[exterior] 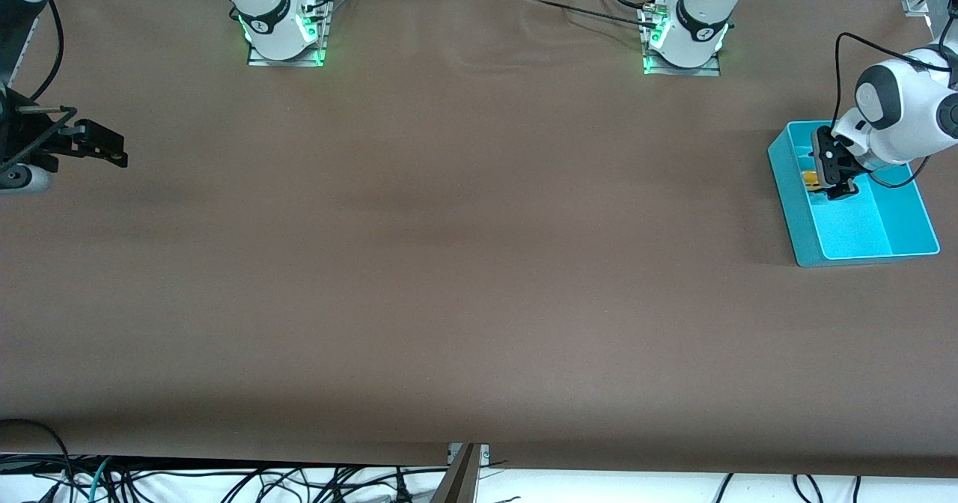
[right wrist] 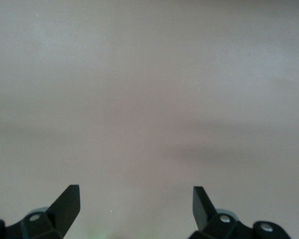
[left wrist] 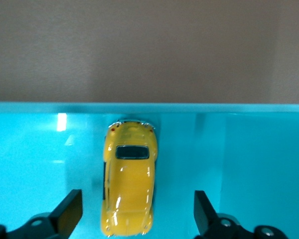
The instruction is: Wind and store yellow beetle car
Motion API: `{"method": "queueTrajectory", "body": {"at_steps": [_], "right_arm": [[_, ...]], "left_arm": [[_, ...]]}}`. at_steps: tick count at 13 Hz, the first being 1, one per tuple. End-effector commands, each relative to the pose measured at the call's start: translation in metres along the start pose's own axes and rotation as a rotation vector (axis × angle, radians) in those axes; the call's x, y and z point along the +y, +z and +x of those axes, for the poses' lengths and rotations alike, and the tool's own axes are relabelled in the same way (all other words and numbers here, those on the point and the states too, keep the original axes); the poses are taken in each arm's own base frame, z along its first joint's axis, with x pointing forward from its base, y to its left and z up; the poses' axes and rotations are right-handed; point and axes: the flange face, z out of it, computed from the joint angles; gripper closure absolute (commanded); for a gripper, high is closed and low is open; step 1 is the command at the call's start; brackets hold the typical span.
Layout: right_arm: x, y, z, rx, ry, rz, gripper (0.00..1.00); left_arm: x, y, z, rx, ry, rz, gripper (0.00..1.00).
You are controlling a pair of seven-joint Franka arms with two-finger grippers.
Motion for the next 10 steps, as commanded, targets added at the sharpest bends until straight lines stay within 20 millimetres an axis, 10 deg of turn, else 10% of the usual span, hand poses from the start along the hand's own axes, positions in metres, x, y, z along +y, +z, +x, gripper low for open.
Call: {"method": "queueTrajectory", "body": {"at_steps": [1,5,10], "right_arm": [[-0.002,-0.006,-0.009,-0.001,0.003,-0.015,0.0],[-0.003,-0.006,-0.009,-0.003,0.004,-0.013,0.0],[-0.004,-0.008,-0.01,0.001,-0.001,-0.007,0.0]], "left_arm": [[-0.014,-0.058,-0.006,-0.06,0.016,0.1,0.0],[-0.059,-0.191,0.033,-0.017,0.022,0.101,0.0],[-0.064,-0.289,0.101,0.056,-0.384,0.198,0.0]]}}
